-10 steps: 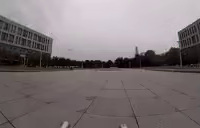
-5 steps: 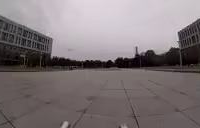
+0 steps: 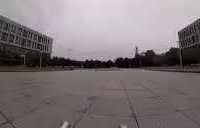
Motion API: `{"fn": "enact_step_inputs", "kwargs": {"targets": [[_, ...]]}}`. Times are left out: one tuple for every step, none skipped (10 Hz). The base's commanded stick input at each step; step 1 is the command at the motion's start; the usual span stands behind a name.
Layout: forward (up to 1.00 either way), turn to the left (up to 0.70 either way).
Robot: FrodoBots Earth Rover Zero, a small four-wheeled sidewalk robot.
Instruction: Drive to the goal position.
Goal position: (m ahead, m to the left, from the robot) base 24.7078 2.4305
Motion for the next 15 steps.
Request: {"fn": "enact_step_inputs", "kwargs": {"targets": [[0.05, 0.0], [0.05, 0.0], [0.04, 0.0], [0.05, 0.0], [0.05, 0.0], [0.05, 0.0], [0.05, 0.0], [0.04, 0.0], [0.05, 0.0], [0.05, 0.0], [0.05, 0.0], [0.04, 0.0], [0.05, 0.0], [0.05, 0.0], [0.05, 0.0]]}}
